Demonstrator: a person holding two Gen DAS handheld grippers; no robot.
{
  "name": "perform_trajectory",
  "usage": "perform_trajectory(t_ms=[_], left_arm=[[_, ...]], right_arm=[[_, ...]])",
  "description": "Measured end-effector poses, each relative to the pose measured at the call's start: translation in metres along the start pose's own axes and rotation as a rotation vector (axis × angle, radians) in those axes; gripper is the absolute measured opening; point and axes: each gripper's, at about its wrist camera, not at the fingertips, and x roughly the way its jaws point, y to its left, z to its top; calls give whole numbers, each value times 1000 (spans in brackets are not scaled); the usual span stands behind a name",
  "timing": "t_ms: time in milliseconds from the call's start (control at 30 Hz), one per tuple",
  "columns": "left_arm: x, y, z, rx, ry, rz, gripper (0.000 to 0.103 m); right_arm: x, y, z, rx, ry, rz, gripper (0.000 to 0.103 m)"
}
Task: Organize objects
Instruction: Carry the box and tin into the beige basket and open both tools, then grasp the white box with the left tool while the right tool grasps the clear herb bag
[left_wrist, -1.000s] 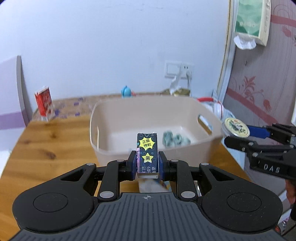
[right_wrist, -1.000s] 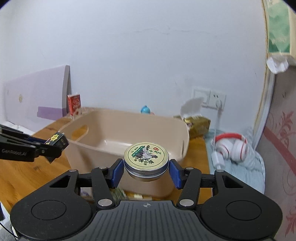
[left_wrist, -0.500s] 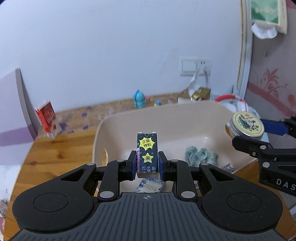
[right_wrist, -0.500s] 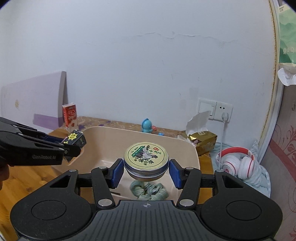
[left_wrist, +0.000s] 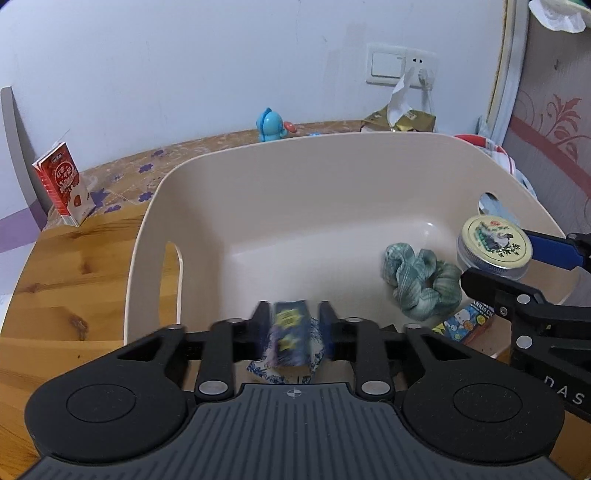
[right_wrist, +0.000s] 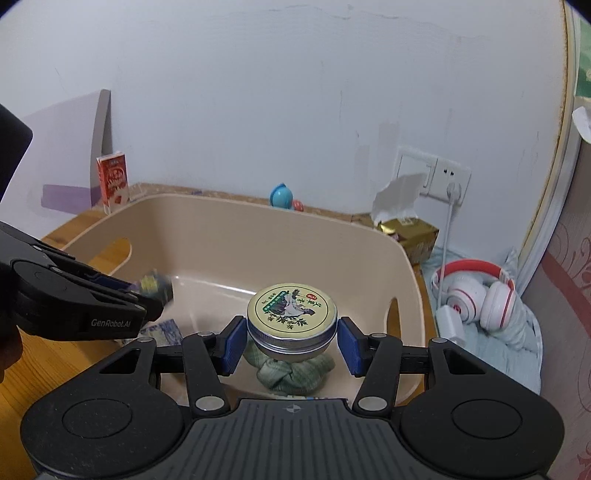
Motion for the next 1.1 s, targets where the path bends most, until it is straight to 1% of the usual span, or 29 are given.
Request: perform_trajectory(t_ms=[33,67,100,133,167,200,333,400,500,567,600,667,733,833,900,1000,1100], left_arm=[[-2,2,0,-6,-3,2,54],[-5,3,0,-13,-14,-7,58],[-10,4,0,-21,-24,-21,63],[-15,5,1,-27,-34,-20,68],[-19,4,1,-31,-46,-12,77],[-26,4,1,-33,-70,-5,80],[-51,7,-2,-47,-122,-16,85],[-65,9,-6,-56,-141,-25,88],[-80,9,-16,-49,-153,-25,90],[-87,9,-23,-46,-145,-31,90],[-90,9,-28,-48,-135,-37,90],[-92,9,-36,-53,-116,-47,91],[-90,8,-44,-51,-97,-44,91],[-83,4,-57,-52,-70,-29,91],[-75,2,-65,-74,-44,-45,91],[-64,-3,-74,-85,-9,-57,91],[-57,-11,-82,-67,-5,-32,91]], right_arm=[[0,0,0,5,0,2,52],[-1,-1,-1,8,-3,0,59],[-3,-1,0,9,-11,-4,60],[-6,-1,0,8,-24,-6,60],[-10,-1,1,8,-31,-5,62],[-14,-2,1,9,-41,-4,63],[-34,-5,3,6,-79,-9,71],[-45,-7,0,5,-91,-10,77],[-58,-10,-8,0,-93,-16,79],[-64,-12,-15,-3,-86,-20,81],[-67,-13,-19,-3,-81,-20,86],[-71,-15,-28,-4,-68,-21,89],[-73,-15,-38,-10,-49,-24,90],[-75,-16,-54,-14,-17,-17,94],[-75,-15,-66,-19,11,-9,96],[-71,-13,-82,-29,52,-3,97],[-67,-12,-93,-15,79,8,97]])
